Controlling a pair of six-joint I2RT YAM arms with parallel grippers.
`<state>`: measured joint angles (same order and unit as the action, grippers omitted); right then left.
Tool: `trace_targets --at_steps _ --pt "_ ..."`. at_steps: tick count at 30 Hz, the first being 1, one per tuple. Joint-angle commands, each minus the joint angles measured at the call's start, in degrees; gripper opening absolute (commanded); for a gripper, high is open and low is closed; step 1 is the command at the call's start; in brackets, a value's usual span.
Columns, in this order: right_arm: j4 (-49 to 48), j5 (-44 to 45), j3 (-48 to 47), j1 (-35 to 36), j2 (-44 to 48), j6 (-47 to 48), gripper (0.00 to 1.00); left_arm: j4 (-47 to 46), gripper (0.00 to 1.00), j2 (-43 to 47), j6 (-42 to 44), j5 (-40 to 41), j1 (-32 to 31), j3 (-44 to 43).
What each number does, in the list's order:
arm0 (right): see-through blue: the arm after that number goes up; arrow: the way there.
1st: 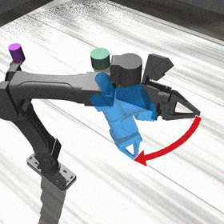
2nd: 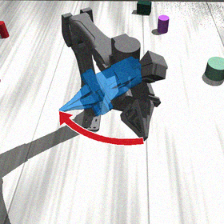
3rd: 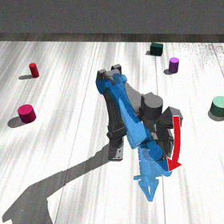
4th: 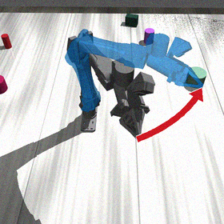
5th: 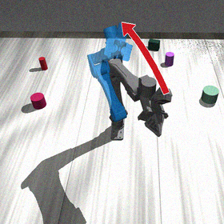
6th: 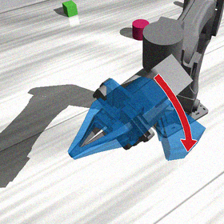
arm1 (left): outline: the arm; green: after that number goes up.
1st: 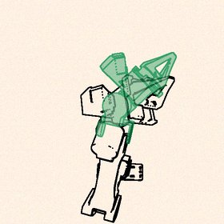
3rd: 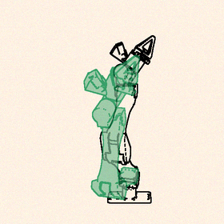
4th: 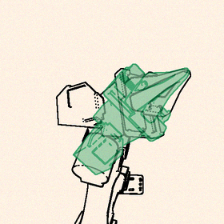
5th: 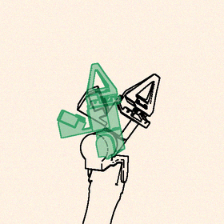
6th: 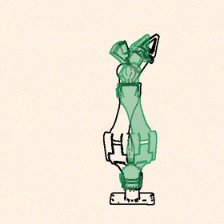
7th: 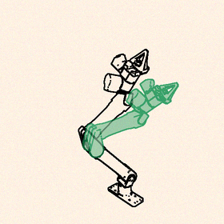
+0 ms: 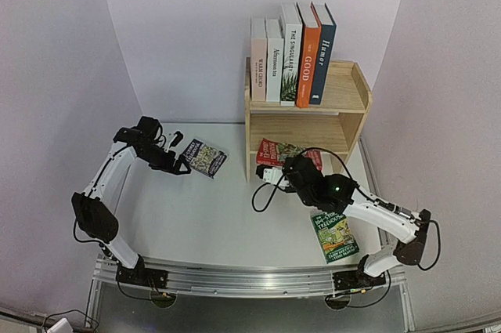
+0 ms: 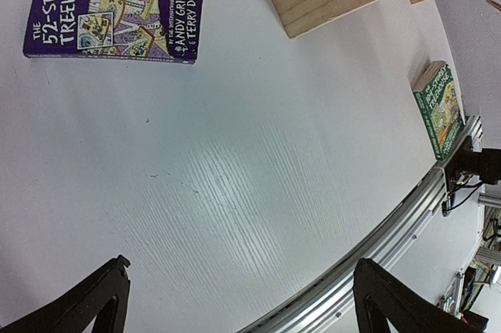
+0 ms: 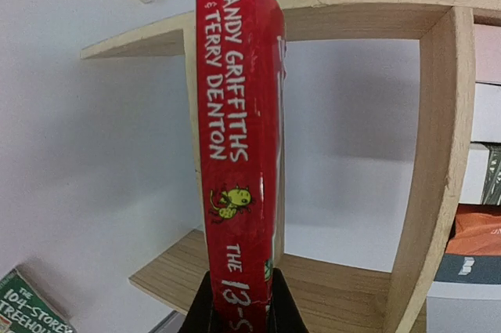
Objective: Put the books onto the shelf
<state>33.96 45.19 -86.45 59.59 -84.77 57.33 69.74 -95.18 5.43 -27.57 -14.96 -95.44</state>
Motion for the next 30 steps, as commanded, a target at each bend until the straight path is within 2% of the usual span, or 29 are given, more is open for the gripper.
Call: trace_targets --at_steps 1,5,9,15,20,28,30 --pt "-5.29 -2.37 -2.17 -4.91 0.21 10.50 0.00 -2.21 1.00 0.80 -0.51 1.81 0.05 0.91" --pt "-17.30 -8.04 0.69 -10.48 -1.95 16.62 0.00 -2.52 1.00 0.57 -0.40 1.70 0.05 1.48" --pt "-22.77 -13.88 -0.33 -15.30 -7.12 18.70 0.00 -2.59 1.00 -0.28 0.02 1.71 0.09 1.88" --pt "-23.53 -21.11 0.29 -19.23 -12.59 18.38 0.00 -2.09 1.00 -1.51 1.05 2.59 0.10 1.81" --pt "-23.68 -27.23 2.98 -21.19 -13.14 19.74 0.00 -2.18 1.00 -2.46 1.13 2.84 0.09 2.67" --pt "-23.59 -31.15 2.61 -24.32 -15.75 21.08 0.00 -1.60 1.00 -5.38 1.03 3.94 0.13 0.48" --pt "-23.59 -31.44 1.41 -24.59 -16.74 20.61 0.04 -1.54 1.00 -5.70 1.01 4.30 0.13 0.35"
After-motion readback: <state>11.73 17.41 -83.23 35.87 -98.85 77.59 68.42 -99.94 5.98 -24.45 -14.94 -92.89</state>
